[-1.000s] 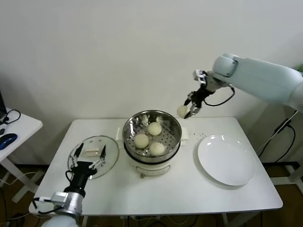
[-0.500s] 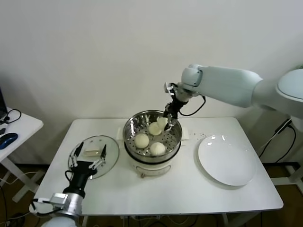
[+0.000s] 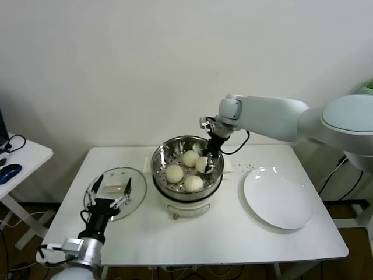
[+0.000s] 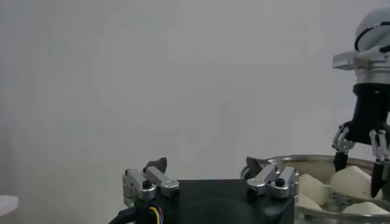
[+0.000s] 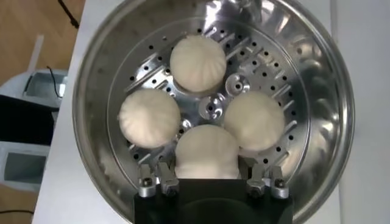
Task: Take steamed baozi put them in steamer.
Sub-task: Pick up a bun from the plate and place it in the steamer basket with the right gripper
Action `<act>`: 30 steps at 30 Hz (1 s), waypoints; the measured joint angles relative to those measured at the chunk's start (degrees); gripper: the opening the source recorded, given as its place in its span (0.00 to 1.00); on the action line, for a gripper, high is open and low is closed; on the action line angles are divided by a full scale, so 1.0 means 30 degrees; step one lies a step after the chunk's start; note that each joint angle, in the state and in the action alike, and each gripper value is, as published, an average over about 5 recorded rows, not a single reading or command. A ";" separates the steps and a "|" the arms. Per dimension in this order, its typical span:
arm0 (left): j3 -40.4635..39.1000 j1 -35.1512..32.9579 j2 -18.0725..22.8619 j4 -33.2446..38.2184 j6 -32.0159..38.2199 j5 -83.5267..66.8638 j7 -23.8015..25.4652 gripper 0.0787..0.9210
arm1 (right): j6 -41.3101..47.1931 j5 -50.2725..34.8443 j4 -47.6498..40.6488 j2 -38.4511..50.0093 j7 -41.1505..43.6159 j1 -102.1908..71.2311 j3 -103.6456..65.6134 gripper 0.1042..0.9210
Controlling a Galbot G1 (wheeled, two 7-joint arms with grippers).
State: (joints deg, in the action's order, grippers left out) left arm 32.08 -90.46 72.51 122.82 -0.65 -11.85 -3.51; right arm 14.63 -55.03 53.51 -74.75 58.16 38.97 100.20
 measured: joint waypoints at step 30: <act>0.0143 0.0013 -0.0100 -0.0389 0.0113 -0.0218 0.0056 0.88 | -0.0373 0.0713 -0.1017 -0.0182 0.0276 -0.0601 -0.0016 0.88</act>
State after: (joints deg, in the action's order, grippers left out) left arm 32.51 -90.42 72.21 121.65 -0.31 -12.50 -3.35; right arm 13.51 -52.89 50.46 -75.30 58.99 37.17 100.15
